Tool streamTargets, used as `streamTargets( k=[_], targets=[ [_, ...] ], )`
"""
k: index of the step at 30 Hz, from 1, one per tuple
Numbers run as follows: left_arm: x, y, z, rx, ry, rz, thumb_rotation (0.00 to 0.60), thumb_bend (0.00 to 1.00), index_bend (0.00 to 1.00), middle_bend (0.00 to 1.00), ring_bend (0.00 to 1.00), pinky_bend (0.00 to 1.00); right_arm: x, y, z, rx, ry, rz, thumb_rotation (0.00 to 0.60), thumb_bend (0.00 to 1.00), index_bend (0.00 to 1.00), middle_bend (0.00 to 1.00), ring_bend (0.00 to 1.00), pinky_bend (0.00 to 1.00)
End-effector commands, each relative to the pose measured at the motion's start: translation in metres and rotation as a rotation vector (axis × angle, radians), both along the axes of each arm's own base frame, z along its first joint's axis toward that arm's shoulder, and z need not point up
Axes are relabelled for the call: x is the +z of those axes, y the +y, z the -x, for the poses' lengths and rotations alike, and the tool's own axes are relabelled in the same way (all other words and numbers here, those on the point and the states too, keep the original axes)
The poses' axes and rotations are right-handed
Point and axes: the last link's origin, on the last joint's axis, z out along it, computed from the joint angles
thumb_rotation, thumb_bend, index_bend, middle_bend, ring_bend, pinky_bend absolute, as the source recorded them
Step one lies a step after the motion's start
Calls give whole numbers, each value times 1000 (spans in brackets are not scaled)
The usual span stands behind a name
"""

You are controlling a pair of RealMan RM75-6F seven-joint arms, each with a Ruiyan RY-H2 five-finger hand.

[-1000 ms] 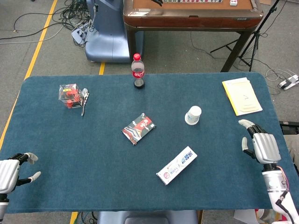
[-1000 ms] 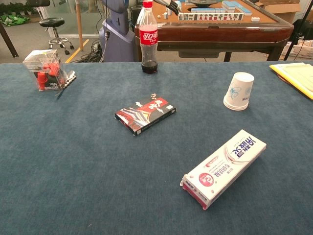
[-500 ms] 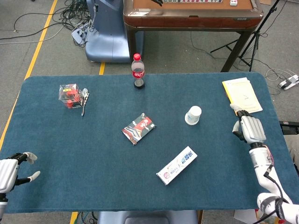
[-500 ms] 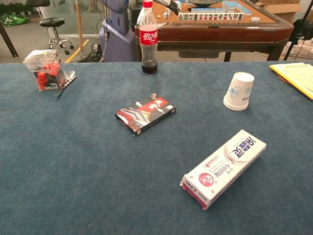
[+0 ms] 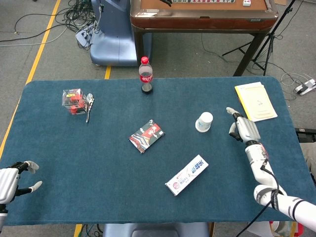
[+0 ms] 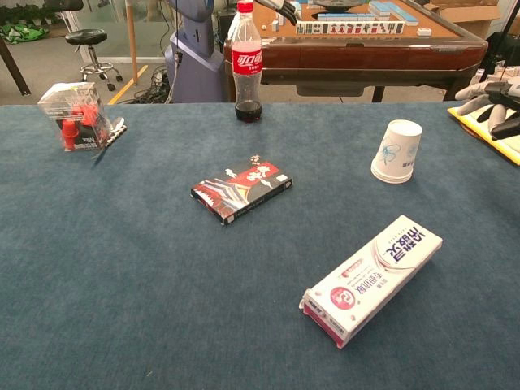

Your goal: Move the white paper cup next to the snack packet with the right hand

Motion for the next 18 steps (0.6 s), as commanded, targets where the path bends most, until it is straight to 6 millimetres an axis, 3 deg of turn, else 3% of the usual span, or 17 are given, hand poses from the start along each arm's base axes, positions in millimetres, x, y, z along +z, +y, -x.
streamTargets(
  k=[1,18],
  targets=[
    [0,0,0,1,-2,1,600,24,474,531,449,577,-6,-5,-3,-1,-24,-9,600,1000,101,141,149,313],
    [2,0,1,12,-9,2,600,24,474,531,449,577,-40,-19,-9,-6,-111,-84,600,1000,101,142,149,313]
  ],
)
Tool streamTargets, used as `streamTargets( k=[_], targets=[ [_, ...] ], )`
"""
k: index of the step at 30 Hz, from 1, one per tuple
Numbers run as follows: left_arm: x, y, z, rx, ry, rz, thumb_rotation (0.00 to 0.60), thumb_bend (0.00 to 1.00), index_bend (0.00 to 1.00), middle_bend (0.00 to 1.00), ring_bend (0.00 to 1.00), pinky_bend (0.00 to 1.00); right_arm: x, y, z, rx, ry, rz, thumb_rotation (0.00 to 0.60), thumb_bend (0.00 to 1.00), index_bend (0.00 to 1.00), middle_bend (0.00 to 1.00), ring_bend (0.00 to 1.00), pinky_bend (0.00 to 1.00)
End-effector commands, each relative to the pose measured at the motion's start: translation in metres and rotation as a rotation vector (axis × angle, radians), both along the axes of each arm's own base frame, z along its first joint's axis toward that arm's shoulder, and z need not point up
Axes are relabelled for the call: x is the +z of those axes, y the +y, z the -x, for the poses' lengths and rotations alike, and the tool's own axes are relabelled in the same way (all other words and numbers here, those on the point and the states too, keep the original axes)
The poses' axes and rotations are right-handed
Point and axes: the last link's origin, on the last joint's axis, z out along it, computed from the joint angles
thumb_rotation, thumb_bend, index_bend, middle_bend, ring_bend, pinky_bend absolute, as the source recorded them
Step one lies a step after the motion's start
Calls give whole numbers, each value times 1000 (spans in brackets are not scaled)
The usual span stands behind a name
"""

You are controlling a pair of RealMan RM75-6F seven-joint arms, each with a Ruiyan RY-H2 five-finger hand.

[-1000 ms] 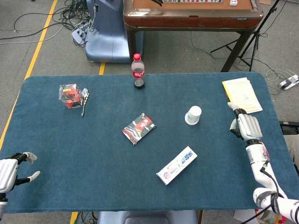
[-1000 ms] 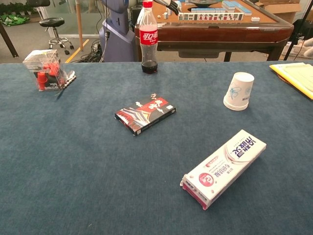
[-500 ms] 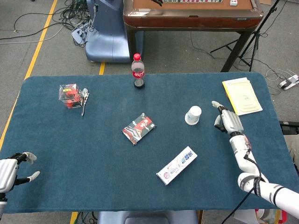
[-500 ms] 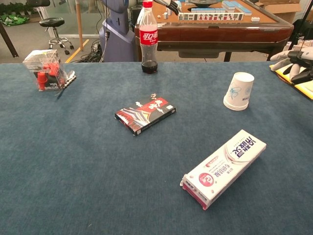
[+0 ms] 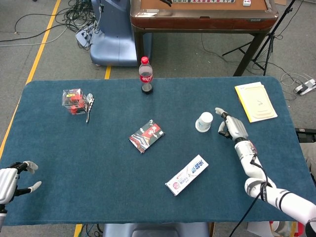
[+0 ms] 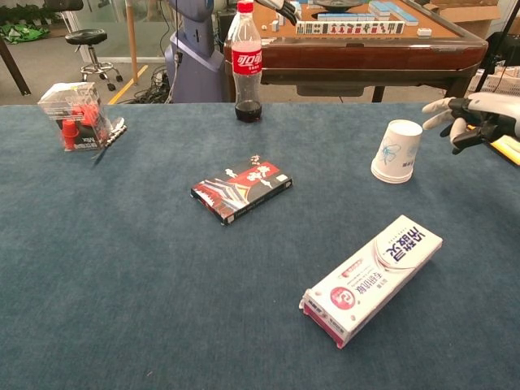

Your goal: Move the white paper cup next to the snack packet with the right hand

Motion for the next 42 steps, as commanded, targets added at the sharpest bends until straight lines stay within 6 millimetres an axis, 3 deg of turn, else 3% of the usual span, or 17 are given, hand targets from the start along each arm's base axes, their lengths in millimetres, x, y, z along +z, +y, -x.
streamTargets(
  k=[1,42],
  targets=[
    [0,0,0,1,0,1,600,24,474,531,449,577,-8,0,-1,6,-6,-15,600,1000,100,142,149,313],
    [-1,0,2,9,-5,10,600,24,474,531,449,577,-41,-5,-8,41,-55,-120,600,1000,100,143,149,313]
  ],
)
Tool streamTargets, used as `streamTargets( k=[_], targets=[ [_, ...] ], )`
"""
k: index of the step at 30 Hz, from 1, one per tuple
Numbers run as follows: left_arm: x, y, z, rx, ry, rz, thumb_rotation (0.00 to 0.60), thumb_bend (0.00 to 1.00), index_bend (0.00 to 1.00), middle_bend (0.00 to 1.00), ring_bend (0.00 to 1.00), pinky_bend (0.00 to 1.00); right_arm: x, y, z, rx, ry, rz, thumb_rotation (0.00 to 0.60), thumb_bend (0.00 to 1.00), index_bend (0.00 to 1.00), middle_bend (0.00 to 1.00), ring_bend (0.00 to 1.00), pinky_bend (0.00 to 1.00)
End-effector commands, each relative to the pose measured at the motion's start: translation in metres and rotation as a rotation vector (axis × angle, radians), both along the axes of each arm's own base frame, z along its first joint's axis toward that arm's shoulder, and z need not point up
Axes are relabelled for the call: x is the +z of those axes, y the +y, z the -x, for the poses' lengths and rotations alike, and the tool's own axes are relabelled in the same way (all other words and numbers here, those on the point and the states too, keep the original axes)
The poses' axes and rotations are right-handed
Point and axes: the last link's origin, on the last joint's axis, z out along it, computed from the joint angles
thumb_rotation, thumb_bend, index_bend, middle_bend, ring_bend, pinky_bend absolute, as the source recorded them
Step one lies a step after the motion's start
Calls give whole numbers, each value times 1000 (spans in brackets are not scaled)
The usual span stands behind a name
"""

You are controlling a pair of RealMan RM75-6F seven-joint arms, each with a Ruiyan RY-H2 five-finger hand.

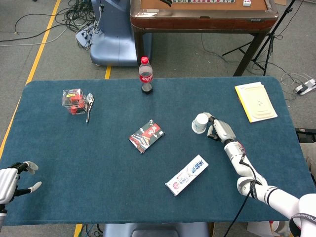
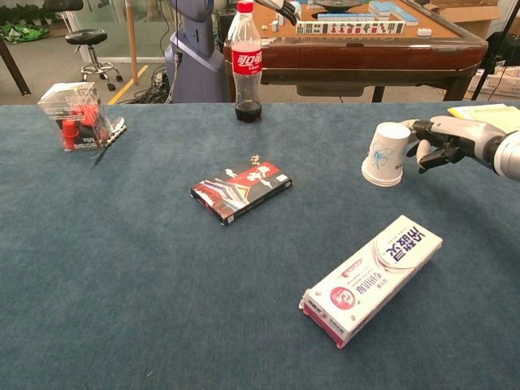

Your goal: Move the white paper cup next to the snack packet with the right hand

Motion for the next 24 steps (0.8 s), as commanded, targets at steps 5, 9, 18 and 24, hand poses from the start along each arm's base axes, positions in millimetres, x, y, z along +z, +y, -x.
streamTargets(
  k=[5,9,18,24],
  targets=[
    [0,0,0,-1,0,0,600,24,474,531,449,577,-9,4,-4,8,-31,-40,600,1000,100,143,148,313],
    [0,0,0,0,-1,-1,600,24,474,531,449,577,-13,7,-10,24,-49,-59,600,1000,100,144,149,313],
    [1,0,0,1,-2,-2,600,23,474,531,449,577,-19,15,-23,51,-95,-100,600,1000,100,146,148,313],
    [1,0,0,4,-2,-2,600,23,474,531,450,577,-19,20,-35,79,-119,-127,600,1000,100,151,148,314]
  ],
)
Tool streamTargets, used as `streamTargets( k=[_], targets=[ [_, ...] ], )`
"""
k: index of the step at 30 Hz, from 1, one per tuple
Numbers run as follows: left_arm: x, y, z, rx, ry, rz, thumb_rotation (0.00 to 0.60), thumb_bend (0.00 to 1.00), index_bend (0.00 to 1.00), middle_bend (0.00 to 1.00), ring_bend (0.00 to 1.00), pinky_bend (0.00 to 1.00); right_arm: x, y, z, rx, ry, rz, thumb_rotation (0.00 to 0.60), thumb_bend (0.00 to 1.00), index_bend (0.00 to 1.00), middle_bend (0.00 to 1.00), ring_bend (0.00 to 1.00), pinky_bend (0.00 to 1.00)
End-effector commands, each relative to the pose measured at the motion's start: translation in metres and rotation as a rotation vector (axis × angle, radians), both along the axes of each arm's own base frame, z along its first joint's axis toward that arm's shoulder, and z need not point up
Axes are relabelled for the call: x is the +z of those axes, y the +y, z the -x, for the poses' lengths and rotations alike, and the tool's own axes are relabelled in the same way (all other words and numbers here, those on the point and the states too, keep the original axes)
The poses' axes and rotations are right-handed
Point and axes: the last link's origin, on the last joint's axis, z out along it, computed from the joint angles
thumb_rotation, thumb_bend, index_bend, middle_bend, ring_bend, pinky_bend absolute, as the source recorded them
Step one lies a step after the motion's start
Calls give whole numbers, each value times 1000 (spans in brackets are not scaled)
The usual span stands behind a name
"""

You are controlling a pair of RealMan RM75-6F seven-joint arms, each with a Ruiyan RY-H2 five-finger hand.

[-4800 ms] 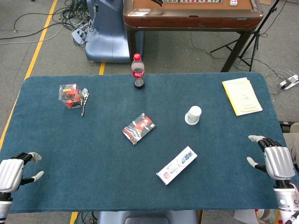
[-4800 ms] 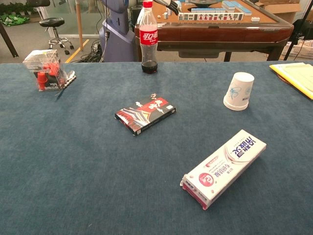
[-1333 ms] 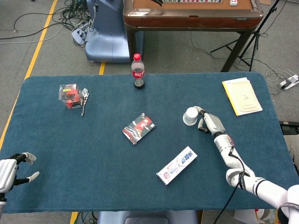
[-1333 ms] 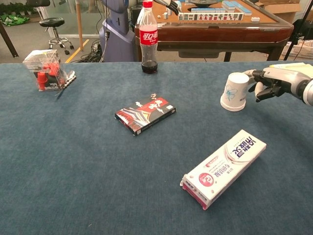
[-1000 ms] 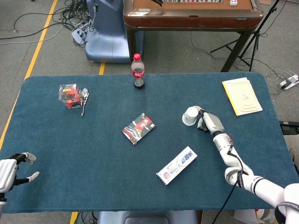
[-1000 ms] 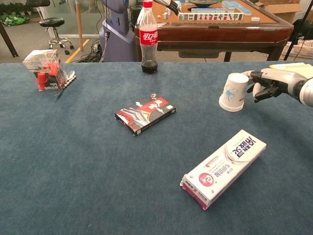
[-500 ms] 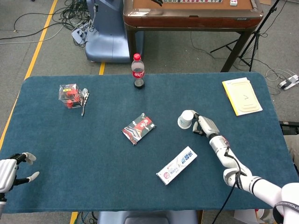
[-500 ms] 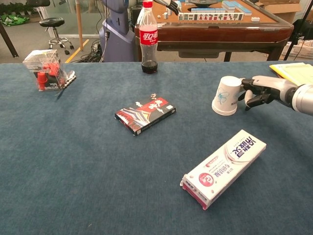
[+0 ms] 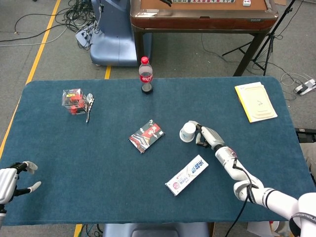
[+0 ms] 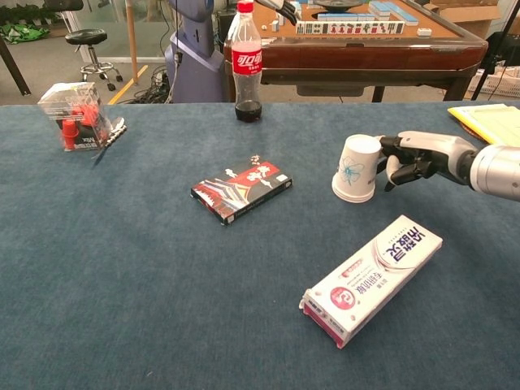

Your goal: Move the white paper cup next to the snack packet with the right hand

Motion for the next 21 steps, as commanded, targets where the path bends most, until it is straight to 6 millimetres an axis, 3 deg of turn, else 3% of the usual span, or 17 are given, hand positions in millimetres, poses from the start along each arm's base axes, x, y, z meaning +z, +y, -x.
streamTargets(
  k=[1,9,21],
  targets=[
    [0,0,0,0,0,0,600,23,474,531,450,577,1,3,-8,16,-16,-13,600,1000,100,152,149,314],
    [0,-1,-1,-1,2,0,600,24,474,531,449,577,3,8,-24,33,-43,-50,600,1000,100,168,149,313],
    [0,0,-1,-1,3,0,600,24,474,531,449,577,-6,9,-30,8,-42,-81,600,1000,100,180,150,314]
  ],
)
